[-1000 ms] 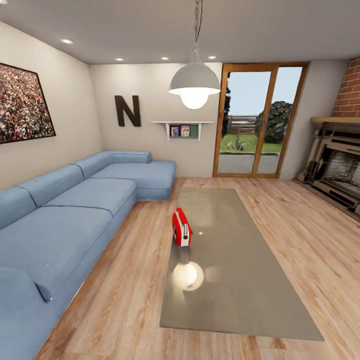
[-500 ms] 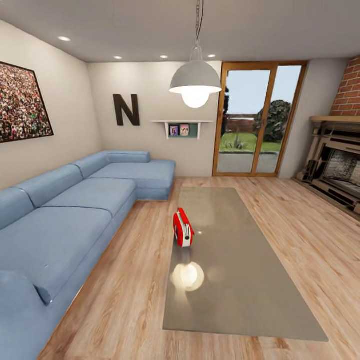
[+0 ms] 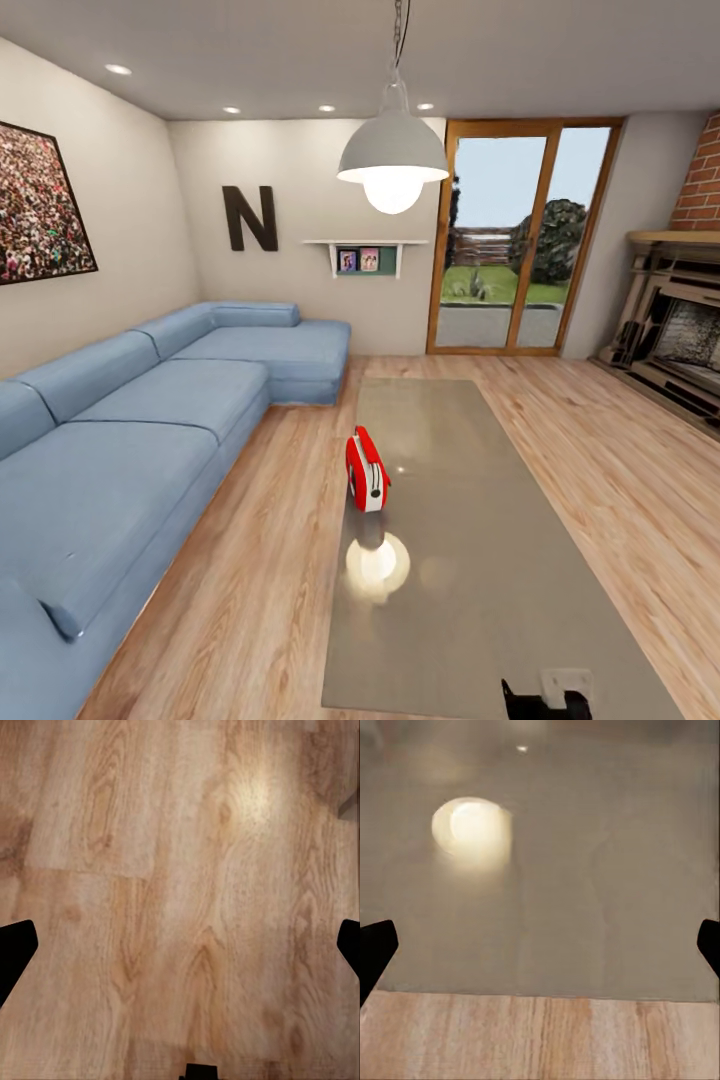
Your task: Turn on the radio receiver that's on the table in the living room.
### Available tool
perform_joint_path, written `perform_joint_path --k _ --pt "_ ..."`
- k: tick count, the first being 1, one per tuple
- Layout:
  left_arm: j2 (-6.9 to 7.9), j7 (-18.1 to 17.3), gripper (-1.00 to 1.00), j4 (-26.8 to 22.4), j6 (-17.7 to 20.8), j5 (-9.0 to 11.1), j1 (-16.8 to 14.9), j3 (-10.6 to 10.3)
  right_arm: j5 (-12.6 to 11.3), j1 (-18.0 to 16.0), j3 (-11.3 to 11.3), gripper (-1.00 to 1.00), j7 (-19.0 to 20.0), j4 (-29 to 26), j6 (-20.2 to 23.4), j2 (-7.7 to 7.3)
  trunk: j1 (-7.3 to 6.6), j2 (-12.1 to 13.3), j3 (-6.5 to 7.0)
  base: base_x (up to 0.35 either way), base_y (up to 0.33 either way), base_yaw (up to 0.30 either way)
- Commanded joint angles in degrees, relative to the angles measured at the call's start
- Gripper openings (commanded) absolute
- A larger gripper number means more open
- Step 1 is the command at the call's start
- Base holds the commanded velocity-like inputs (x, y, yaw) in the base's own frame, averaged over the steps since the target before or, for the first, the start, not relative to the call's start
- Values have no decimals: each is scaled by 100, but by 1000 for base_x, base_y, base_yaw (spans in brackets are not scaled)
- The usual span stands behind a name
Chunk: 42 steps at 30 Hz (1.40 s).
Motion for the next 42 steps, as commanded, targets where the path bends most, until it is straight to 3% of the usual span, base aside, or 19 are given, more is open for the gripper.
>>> perform_joint_path --k 1,3,4,5,7,9,12,14,15,16,18,20,25,30,32,37,39,40,42 --pt "-4 4 100 -13 -92 3 0 -3 -1 1 3 100 5 -375 233 2 0 0 0 17 0 0" --pt "-12 6 100 -95 -146 5 0 -6 -2 1 5 100 11 -844 712 11 0 0 0 9 0 0" --pt "-11 9 100 -395 -139 0 0 -6 -10 1 6 100 17 -1379 1226 25 0 0 0 2 0 0" --pt "-4 -6 100 -832 -110 -12 0 -5 -20 1 13 100 20 -1768 1438 38 0 0 0 0 0 0" --pt "-2 -14 100 -1201 -43 -21 -8 -3 -24 -1 27 100 20 -2010 1503 55 0 0 0 0 0 0" --pt "6 -12 100 -1534 266 -21 -80 -1 -25 -53 76 100 17 -2188 1537 83 0 0 0 0 0 0" --pt "50 1 100 -1791 921 -19 -488 0 -50 -513 259 100 18 -2289 1880 124 0 0 0 0 0 0" --pt "84 -7 100 -1839 1161 -23 -857 10 -70 -1072 414 100 56 -2297 2678 135 0 0 0 0 0 0" --pt "173 -25 100 -1829 1216 -11 -987 177 -81 -1384 579 100 76 -2296 3155 144 0 0 0 100 32 0" --pt "228 -44 100 -1800 1230 5 -1019 332 -78 -1483 675 100 76 -2295 3301 147 0 0 0 180 36 0" --pt "307 -64 100 -1679 1247 24 -1069 648 -72 -1608 818 100 69 -2305 3487 151 0 0 0 258 17 0" --pt "345 -68 100 -1632 1252 26 -1095 772 -67 -1654 859 100 65 -2310 3548 147 0 0 0 307 6 0" --pt "351 -47 100 -1583 1248 24 -1106 821 -85 -1723 877 100 39 -2302 3586 152 0 0 0 322 1 0" --pt "348 -34 100 -1528 1188 9 -1107 830 -107 -2213 878 100 66 -2244 3662 149 0 0 0 108 0 0" --pt "325 -34 100 -1475 1062 14 -1107 835 -115 -2576 881 100 67 -2231 3814 151 0 0 0 24 0 0" --pt "289 -18 100 -1093 257 21 -1107 845 -159 -3672 881 100 87 -1990 4564 163 0 0 0 6 0 0" --pt "281 -16 100 -869 36 18 -1107 821 -199 -4477 889 100 75 -1879 4999 312 0 0 0 1 0 0" --pt "281 -16 100 -784 -44 14 -1107 812 -216 -5288 891 100 79 -1748 5711 549 0 0 0 0 0 0" --pt "281 -12 100 -762 -63 5 -1107 810 -208 -5756 893 100 65 -1179 5960 864 0 0 0 0 0 0"
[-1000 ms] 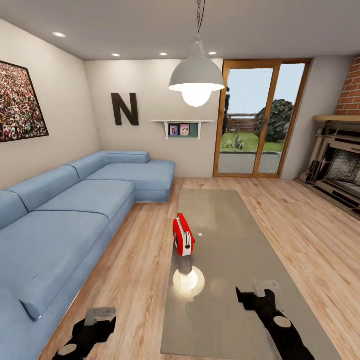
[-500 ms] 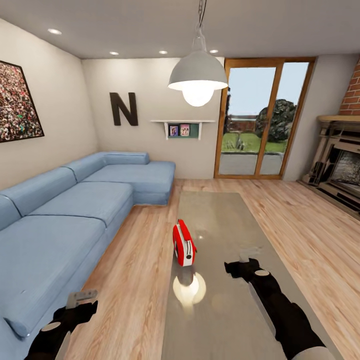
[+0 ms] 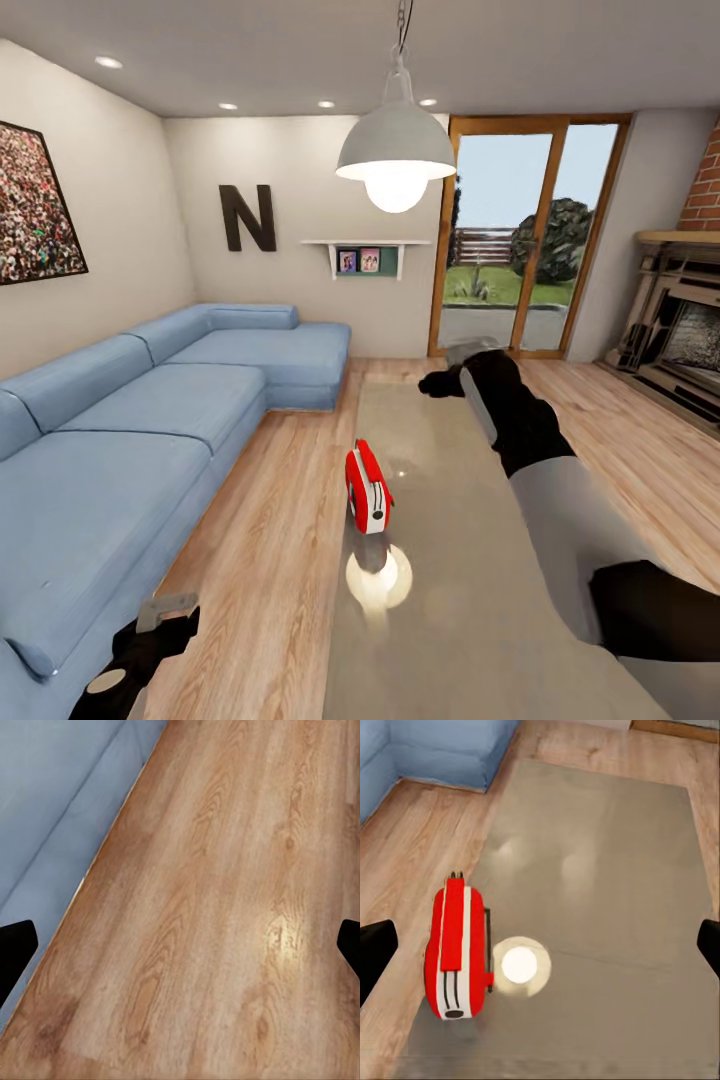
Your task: Turn on the radio receiver that's on the table in the living room.
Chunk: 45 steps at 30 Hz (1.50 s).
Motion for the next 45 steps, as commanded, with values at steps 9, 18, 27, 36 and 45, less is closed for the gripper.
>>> perform_joint_path --k 9,18,27,36,45 --pt "18 -39 100 3 23 15 1 0 87 -398 23 100 -14 1672 -100 413 0 0 0 0 0 0" --pt "26 -26 100 1 27 30 1 51 63 -405 45 100 10 2244 -113 395 0 0 0 0 0 0" --pt "17 -29 100 1 41 30 1 37 59 -406 44 100 24 2387 -132 399 0 0 0 0 0 0" --pt "29 -67 100 -7 55 29 1 19 66 -406 44 100 16 2389 -132 402 0 0 0 152 10 0" --pt "8 -31 100 3 46 -1 1 18 66 -406 48 100 16 2389 -132 402 0 0 0 226 60 0"
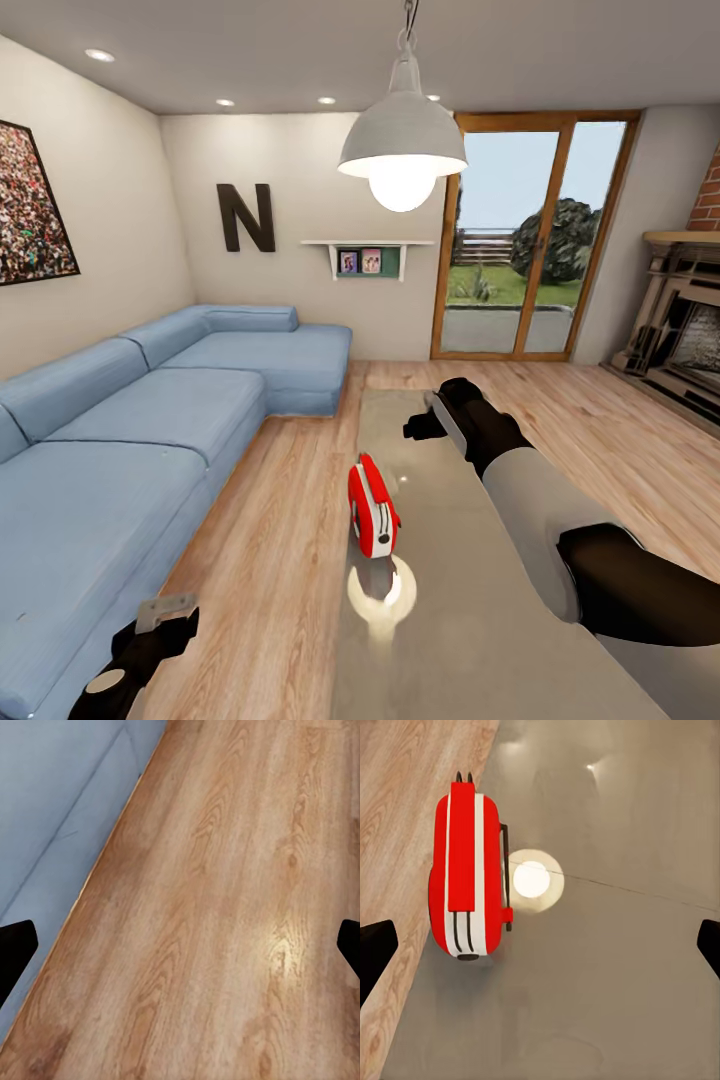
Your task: Turn on the radio receiver that's on the table in the living room.
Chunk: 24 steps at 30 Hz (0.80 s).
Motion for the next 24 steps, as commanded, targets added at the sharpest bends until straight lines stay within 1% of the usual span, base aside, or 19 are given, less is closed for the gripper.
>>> perform_joint_path --k 1,24 --pt "-4 3 100 4 -1 -6 0 -1 0 0 0 100 0 0 0 0 0 0 0 22 5 0" --pt "-8 15 100 25 -29 -13 0 -2 51 0 -4 100 0 0 -96 -9 0 0 0 2 0 0"
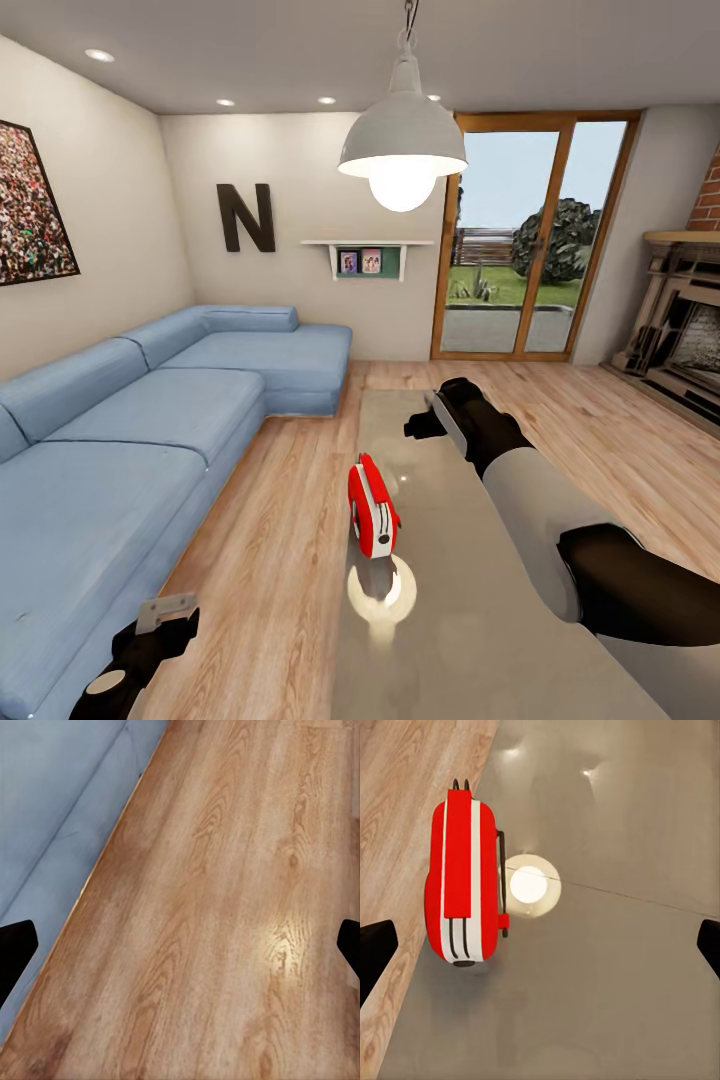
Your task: Turn on the radio receiver that's on the table in the living room.
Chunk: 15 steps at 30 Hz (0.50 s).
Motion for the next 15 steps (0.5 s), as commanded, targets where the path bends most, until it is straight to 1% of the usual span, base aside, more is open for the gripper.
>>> perform_joint_path --k 1,8,13,15 --pt "0 0 100 0 0 0 0 0 0 0 0 100 0 0 0 0 0 0 0 0 0 0" --pt "0 0 100 0 0 0 0 0 -9 0 0 100 0 -8 0 0 0 0 0 0 0 -4" --pt "0 0 100 0 0 0 0 0 -23 0 0 100 0 -9 0 4 0 0 0 0 0 -184" --pt "0 0 100 0 0 0 0 0 -24 0 0 100 0 -9 0 5 0 0 0 0 0 -84"
